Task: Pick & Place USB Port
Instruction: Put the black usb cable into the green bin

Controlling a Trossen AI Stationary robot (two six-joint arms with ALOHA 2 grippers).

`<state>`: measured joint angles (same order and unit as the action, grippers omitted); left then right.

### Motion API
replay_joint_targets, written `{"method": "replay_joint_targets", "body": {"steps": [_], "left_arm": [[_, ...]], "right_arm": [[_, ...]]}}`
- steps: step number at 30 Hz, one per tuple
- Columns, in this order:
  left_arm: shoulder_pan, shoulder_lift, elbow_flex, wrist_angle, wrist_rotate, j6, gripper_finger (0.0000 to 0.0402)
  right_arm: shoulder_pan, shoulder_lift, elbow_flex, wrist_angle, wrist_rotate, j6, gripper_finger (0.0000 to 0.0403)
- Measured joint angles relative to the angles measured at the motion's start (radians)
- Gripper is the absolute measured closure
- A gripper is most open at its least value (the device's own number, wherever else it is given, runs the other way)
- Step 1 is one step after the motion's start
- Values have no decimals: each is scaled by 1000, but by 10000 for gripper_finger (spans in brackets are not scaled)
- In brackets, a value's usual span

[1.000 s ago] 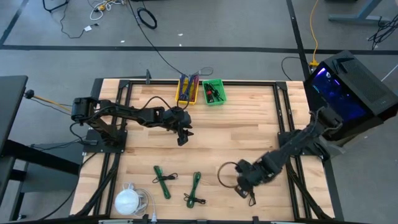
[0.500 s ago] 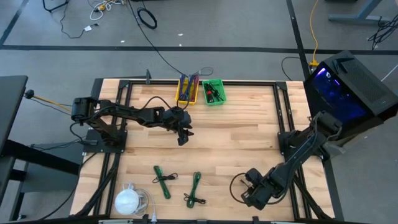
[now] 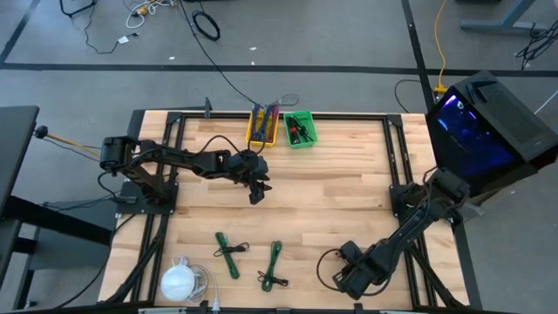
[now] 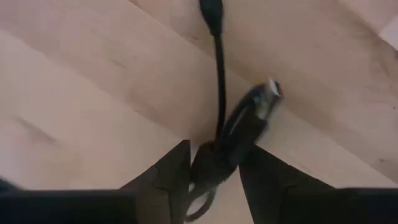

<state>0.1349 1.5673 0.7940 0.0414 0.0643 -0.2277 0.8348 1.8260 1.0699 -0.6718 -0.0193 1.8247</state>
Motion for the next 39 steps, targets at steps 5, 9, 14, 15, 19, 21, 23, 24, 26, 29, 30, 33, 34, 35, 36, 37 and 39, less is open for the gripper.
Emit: {"method": "replay_joint_targets", "body": {"steps": [5, 9, 14, 15, 19, 21, 23, 24, 26, 29, 30, 33, 34, 35, 36, 37, 39], "left_arm": [[0, 0, 0, 0, 0, 3, 220], [0, 0, 0, 0, 0, 5, 220], [0, 0, 0, 0, 0, 8, 220], [0, 0, 0, 1, 0, 9, 220], [0, 0, 0, 4, 0, 6, 220], [0, 0, 0, 4, 0, 3, 220], [0, 0, 0, 4, 0, 3, 220], [0, 0, 0, 5, 0, 2, 220], [0, 0, 0, 9, 0, -3, 220], [0, 0, 0, 20, 0, -11, 220], [0, 0, 0, 24, 0, -14, 220], [0, 0, 0, 42, 0, -19, 220], [0, 0, 0, 48, 0, -23, 220], [0, 0, 0, 57, 0, -24, 220], [0, 0, 0, 67, -1, -23, 220], [0, 0, 0, 74, 0, -23, 220], [0, 0, 0, 87, 0, -23, 220]], "right_arm": [[-1, 27, 3, -19, -18, -23, 309], [1, 1, 1, -38, 10, -79, 381], [-7, -65, -6, -136, 39, -97, 383], [-8, -82, -4, -149, 47, -104, 383], [-20, -153, -5, -215, 127, -145, 383], [-32, -196, -4, -254, 196, -161, 383], [-45, -239, -4, -310, 272, -169, 383], [-52, -259, -4, -336, 316, -175, 383], [-70, -305, -4, -359, 407, -208, 383], [-117, -374, -3, -399, 566, -283, 383], [-139, -396, -3, -396, 616, -316, 383], [-222, -455, -3, -393, 720, -436, 383], [-254, -471, -3, -390, 744, -479, 383], [-292, -486, -3, -386, 764, -525, 383], [-335, -498, -3, -380, 783, -574, 383], [-380, -512, -3, -372, 794, -624, 383], [-470, -530, -3, -349, 808, -733, 383]]}}
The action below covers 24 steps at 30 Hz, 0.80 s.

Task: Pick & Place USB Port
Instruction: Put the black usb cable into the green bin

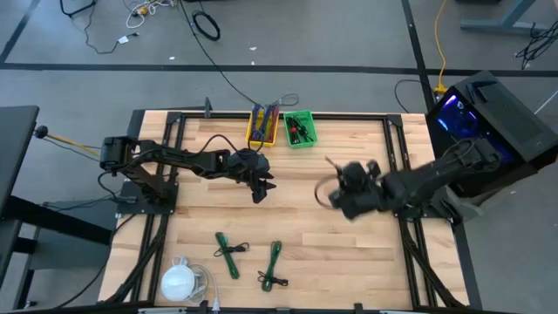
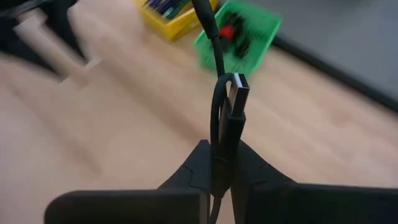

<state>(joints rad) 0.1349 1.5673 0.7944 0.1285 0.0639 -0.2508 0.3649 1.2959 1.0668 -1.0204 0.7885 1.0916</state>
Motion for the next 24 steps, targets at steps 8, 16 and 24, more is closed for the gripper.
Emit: {"method": "replay_joint_targets", "body": {"steps": [8, 16, 24], "left_arm": [[0, 0, 0, 24, 0, 0, 220], [-4, 0, 0, 29, 0, 0, 220], [-4, 0, 0, 33, 0, 1, 220]], "right_arm": [[-374, 8, 0, 415, -199, -600, 383], [-719, 96, 2, 657, -478, -850, 383], [-908, 335, 2, 857, -727, -904, 383]]}}
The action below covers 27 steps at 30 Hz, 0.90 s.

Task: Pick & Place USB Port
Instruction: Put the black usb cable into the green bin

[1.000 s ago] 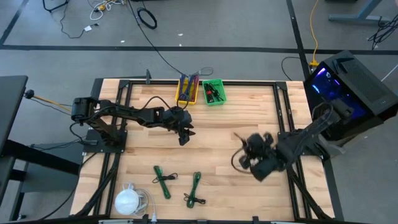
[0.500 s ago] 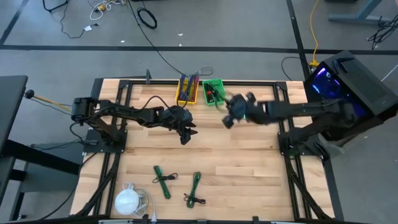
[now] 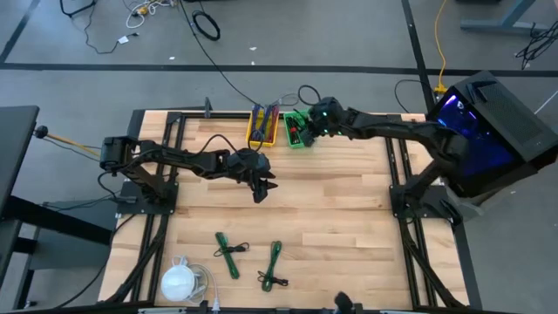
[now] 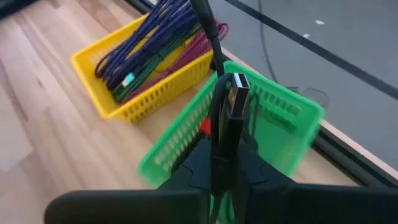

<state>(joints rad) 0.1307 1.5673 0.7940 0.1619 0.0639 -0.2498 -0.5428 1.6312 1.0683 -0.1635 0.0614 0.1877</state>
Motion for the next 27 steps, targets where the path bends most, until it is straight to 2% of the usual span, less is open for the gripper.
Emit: {"method": "replay_joint_targets", "body": {"steps": [5, 9, 27], "left_arm": [[0, 0, 0, 0, 0, 8, 220], [0, 0, 0, 0, 0, 11, 220], [0, 0, 0, 0, -27, 33, 220]], "right_arm": [[-48, 114, 0, 131, -66, 6, 383], [-79, 159, 0, 146, -101, 6, 383], [-100, 175, 0, 86, -105, 13, 378]]}}
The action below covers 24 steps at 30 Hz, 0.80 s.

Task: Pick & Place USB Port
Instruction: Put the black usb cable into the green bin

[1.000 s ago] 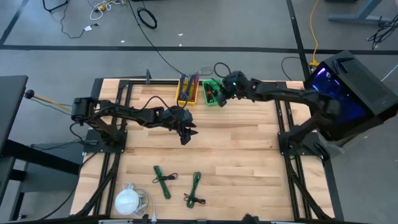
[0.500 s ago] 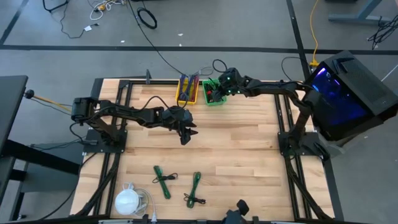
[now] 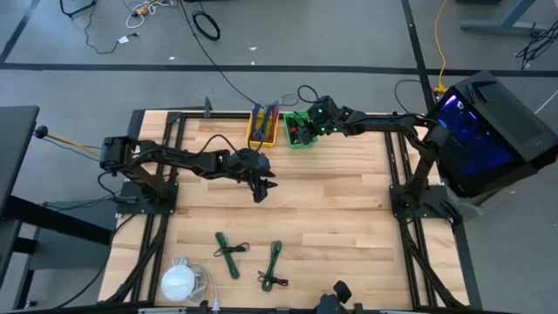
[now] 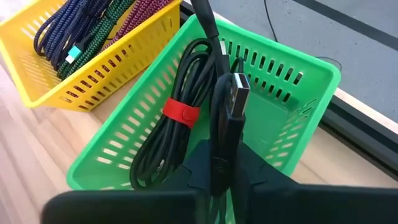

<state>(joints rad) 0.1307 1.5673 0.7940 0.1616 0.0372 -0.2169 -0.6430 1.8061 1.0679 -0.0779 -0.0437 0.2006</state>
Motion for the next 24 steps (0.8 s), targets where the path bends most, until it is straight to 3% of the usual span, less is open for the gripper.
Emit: {"method": "replay_joint_targets", "body": {"steps": [8, 12, 15, 19, 24], "left_arm": [[0, 0, 0, 0, 0, -4, 220], [0, 0, 0, 0, 0, 0, 220], [0, 0, 0, -1, -4, 14, 220], [0, 0, 0, -38, -7, 28, 220], [-8, 0, 0, -223, 79, 76, 220]], "right_arm": [[0, 0, 0, 17, 5, 9, 257], [0, 0, 0, 36, 9, 9, 216], [0, -1, 0, 76, 1, 10, 202], [24, -20, 0, 132, -108, 12, 197], [95, -59, 0, 118, -194, 0, 196]]}}
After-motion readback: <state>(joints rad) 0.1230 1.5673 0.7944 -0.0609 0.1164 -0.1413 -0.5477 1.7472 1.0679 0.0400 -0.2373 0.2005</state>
